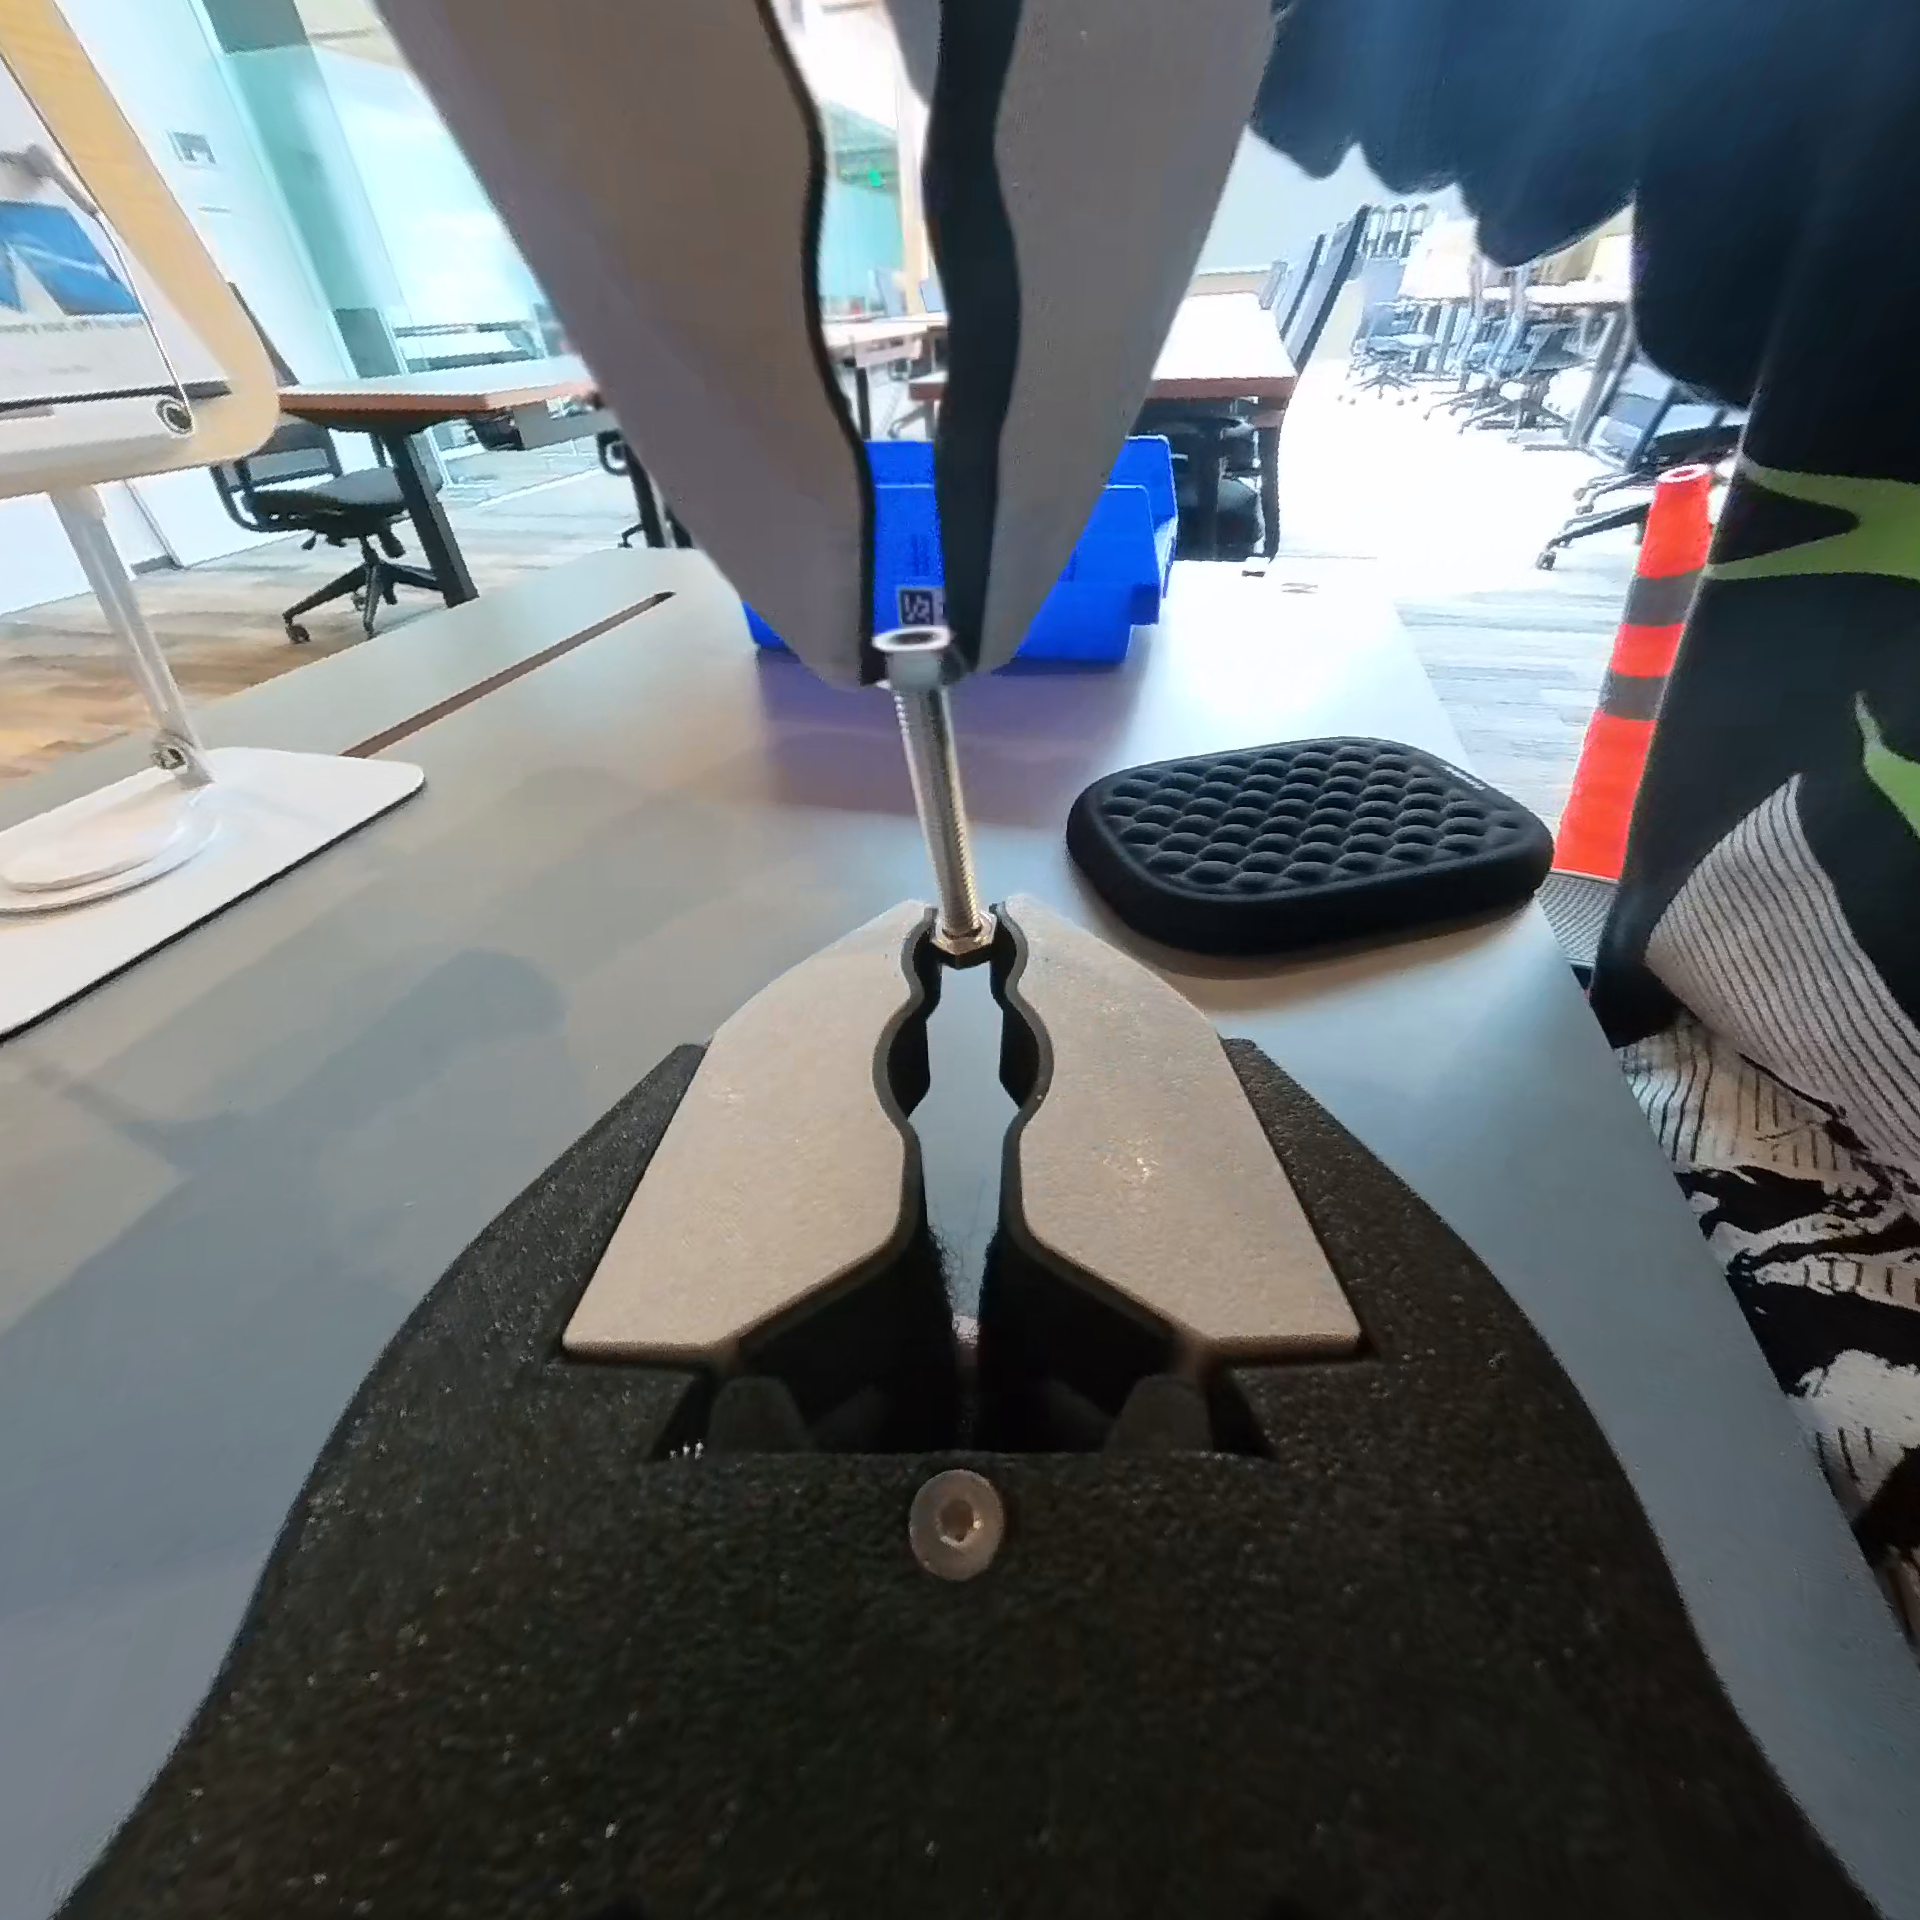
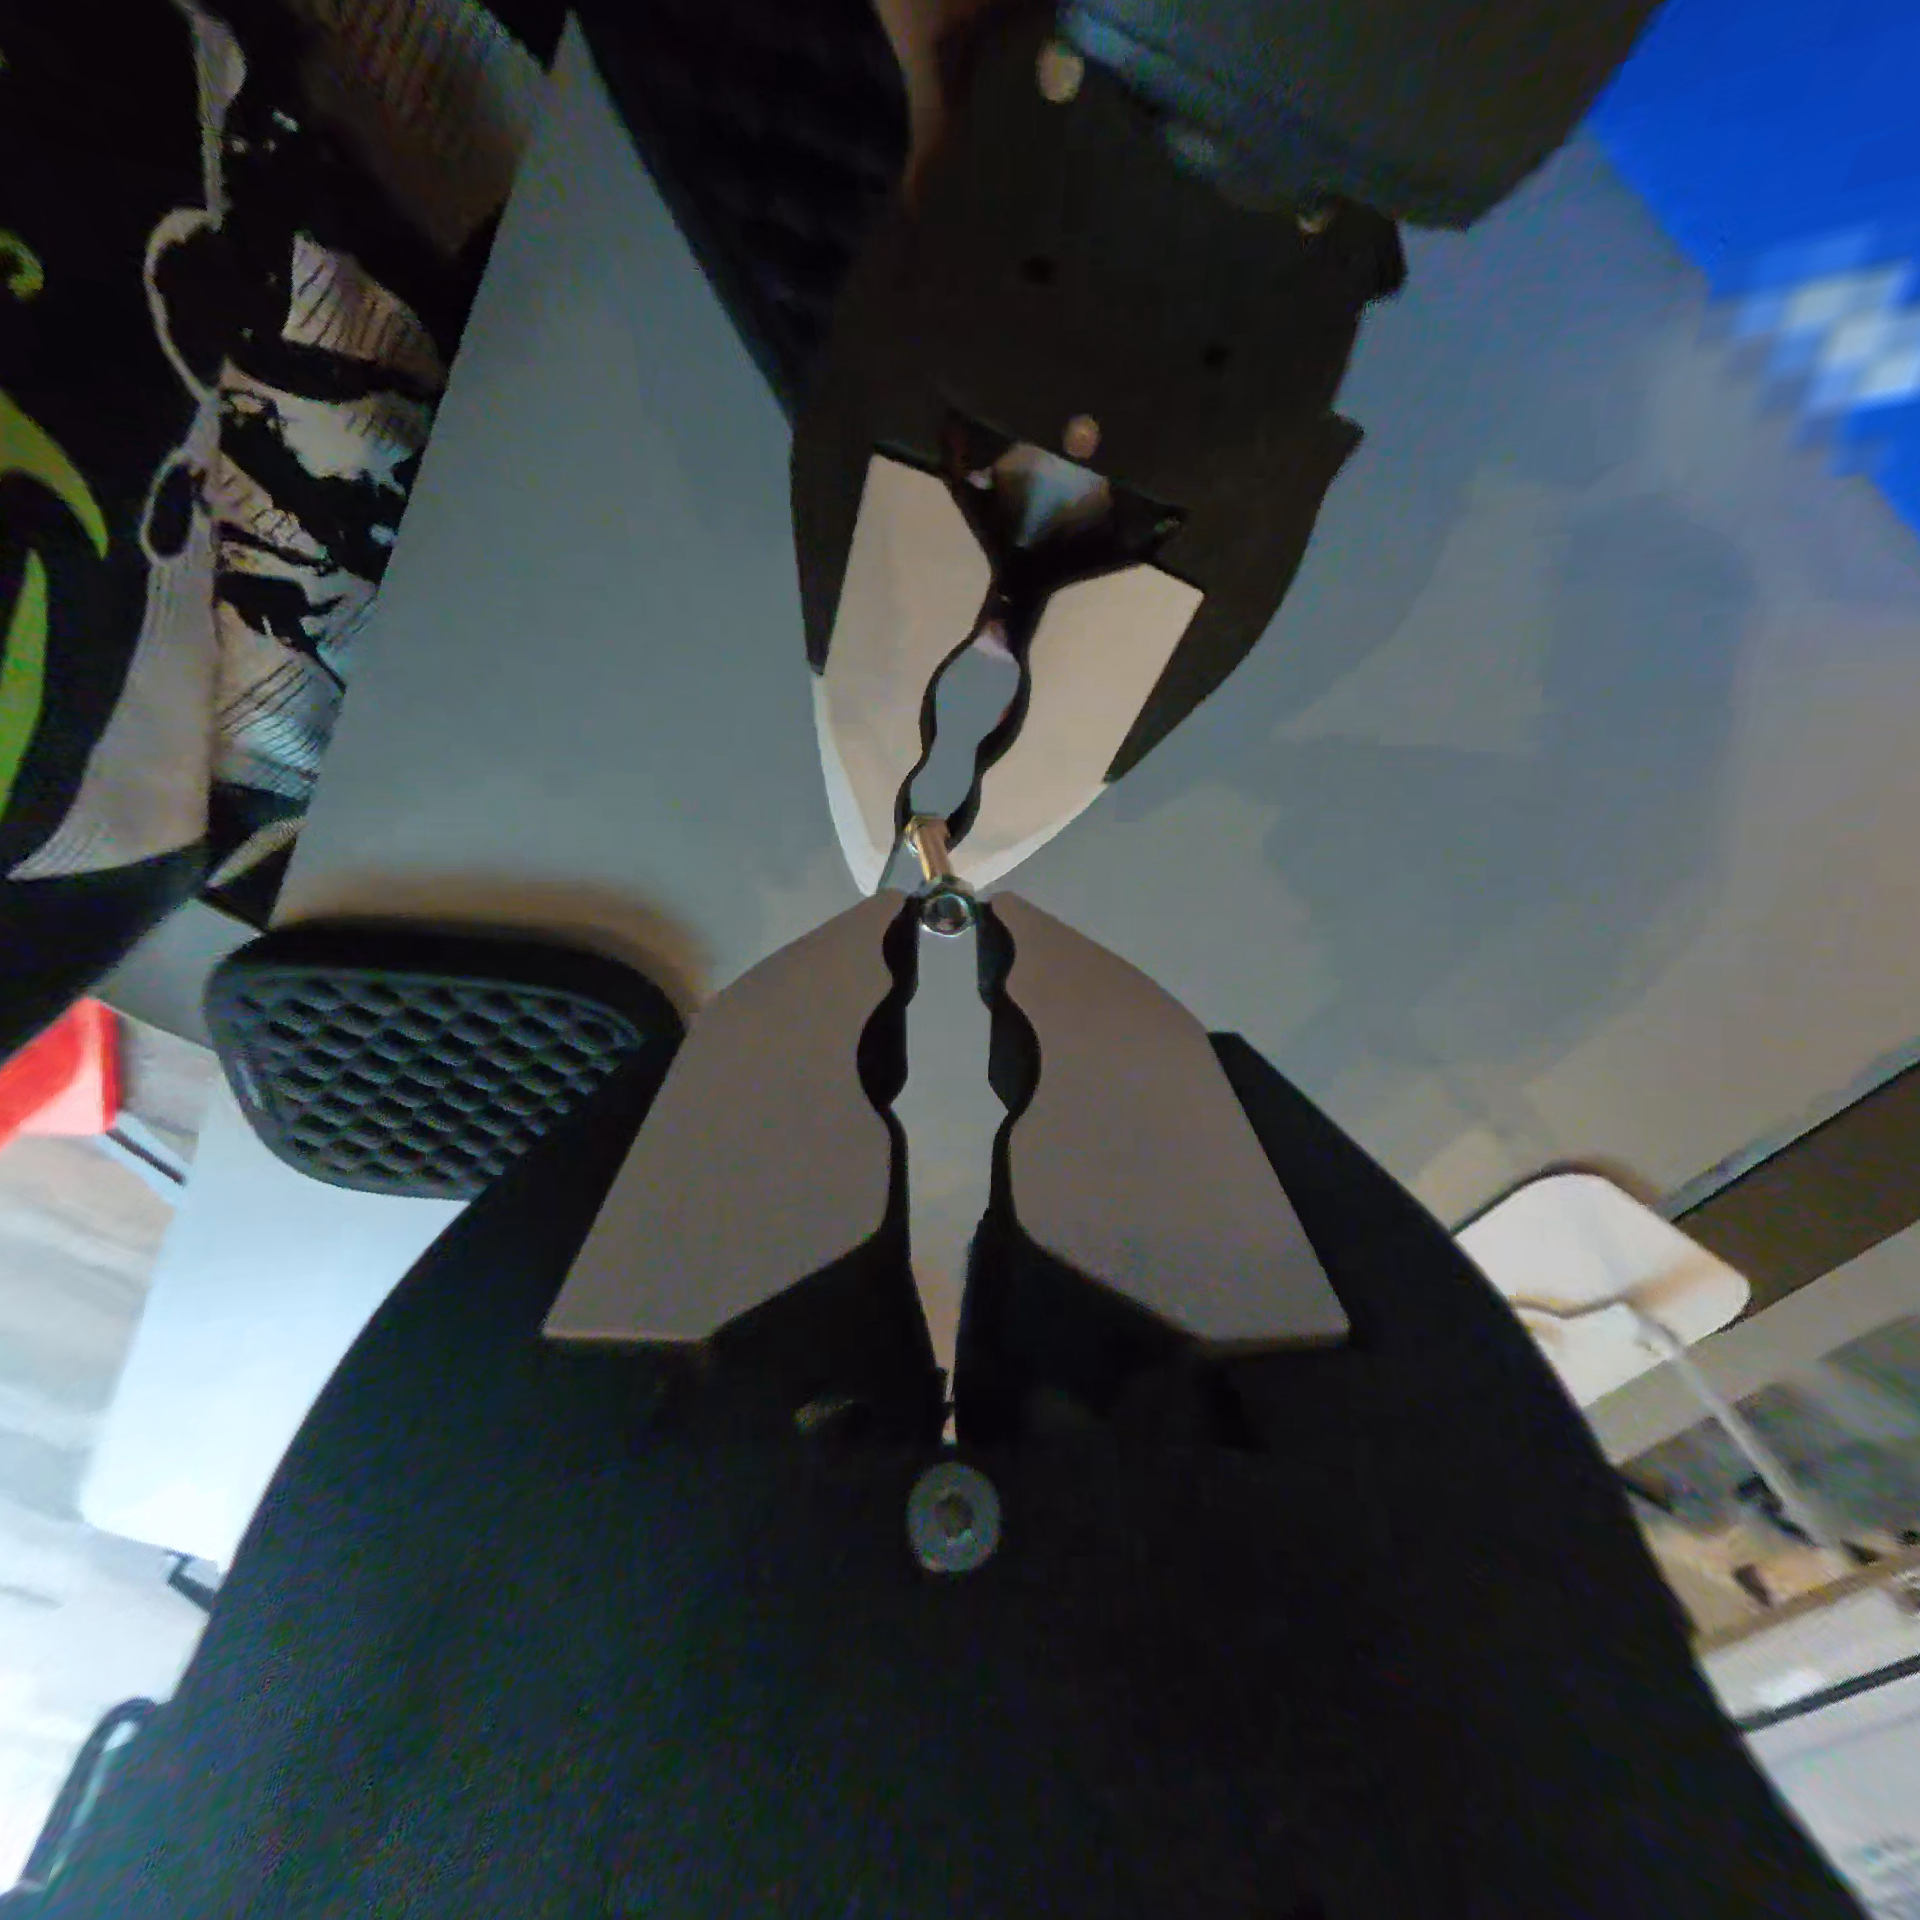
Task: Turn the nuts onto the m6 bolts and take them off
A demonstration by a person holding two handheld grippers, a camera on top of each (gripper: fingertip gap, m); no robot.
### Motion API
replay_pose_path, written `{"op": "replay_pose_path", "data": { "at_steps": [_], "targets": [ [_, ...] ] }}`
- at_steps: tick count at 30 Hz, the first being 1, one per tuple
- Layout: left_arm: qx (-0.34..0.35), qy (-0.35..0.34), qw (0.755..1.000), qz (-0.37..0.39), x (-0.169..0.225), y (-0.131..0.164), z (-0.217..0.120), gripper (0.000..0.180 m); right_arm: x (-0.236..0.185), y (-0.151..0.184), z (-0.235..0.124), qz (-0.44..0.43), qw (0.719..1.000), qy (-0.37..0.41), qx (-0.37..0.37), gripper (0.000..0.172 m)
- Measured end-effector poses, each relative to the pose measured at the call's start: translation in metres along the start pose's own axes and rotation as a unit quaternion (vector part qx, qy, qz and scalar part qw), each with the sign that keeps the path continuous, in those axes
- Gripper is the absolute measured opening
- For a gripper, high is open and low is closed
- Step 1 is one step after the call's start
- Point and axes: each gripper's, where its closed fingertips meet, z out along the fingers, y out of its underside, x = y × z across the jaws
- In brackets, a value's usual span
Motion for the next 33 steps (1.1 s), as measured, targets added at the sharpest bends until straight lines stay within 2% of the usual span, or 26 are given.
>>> {"op": "replay_pose_path", "data": {
  "at_steps": [6, 15, 24, 28, 30, 33],
  "targets": [
    [-0.007, -0.003, 1.000, -0.001, -0.001, 0.002, 0.001, 0.008, 0.000, 0.004, 0.001, 0.005, 1.000, 0.008, -0.005, 0.010],
    [-0.018, -0.023, 1.000, 0.000, -0.005, 0.005, 0.003, 0.008, 0.002, 0.010, 0.003, 0.101, 0.995, 0.013, -0.023, 0.010],
    [-0.023, -0.024, 0.999, 0.005, -0.005, 0.006, 0.004, 0.008, 0.000, 0.009, 0.004, 0.131, 0.991, 0.008, -0.012, 0.011],
    [-0.015, -0.017, 1.000, -0.002, -0.005, 0.004, 0.003, 0.008, -0.001, 0.006, -0.006, 0.080, 0.996, 0.012, 0.026, 0.036],
    [-0.014, -0.014, 1.000, -0.003, -0.004, 0.003, 0.003, 0.008, -0.002, 0.008, -0.011, 0.016, 0.999, 0.010, 0.044, 0.043],
    [-0.015, -0.008, 1.000, -0.001, -0.002, 0.003, 0.003, 0.008, -0.003, 0.007, -0.014, -0.084, 0.994, 0.013, 0.068, 0.043]
  ]
}}
